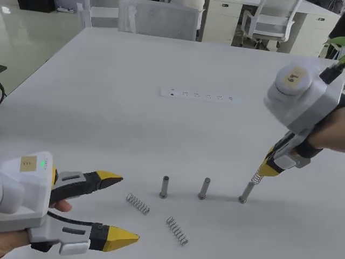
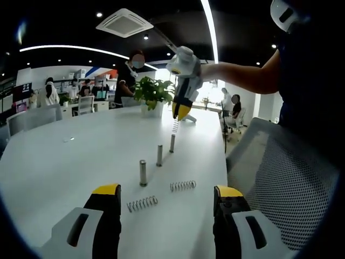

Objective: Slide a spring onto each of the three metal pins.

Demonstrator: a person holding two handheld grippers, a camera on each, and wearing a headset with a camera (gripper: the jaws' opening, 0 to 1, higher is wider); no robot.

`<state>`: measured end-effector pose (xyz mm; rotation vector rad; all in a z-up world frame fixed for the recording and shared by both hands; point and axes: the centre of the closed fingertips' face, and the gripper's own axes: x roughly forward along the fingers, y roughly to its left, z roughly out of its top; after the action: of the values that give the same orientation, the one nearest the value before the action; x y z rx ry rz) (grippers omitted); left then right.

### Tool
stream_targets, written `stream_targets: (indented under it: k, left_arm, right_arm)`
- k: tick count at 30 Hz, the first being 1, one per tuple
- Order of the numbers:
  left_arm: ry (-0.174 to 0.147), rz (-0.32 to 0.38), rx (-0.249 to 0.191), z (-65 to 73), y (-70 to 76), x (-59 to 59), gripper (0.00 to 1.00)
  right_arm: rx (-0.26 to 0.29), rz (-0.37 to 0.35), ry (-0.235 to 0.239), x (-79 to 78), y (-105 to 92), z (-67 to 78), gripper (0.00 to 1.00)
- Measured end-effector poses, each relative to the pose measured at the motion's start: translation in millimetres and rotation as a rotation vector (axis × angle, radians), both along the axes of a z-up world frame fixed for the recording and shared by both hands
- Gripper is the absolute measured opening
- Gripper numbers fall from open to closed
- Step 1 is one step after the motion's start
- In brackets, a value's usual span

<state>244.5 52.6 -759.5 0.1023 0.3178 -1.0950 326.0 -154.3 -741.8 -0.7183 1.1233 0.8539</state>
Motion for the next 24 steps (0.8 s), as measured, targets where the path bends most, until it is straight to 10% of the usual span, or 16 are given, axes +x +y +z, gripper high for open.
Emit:
stream_targets:
  k: [24]
  left_arm:
    - [0.005, -0.002, 0.014, -2.3, -1.6, -0.9, 0.65]
  right_arm:
    - [-0.003, -0.008, 0.039, 3.0, -1.9, -26.1, 0.07]
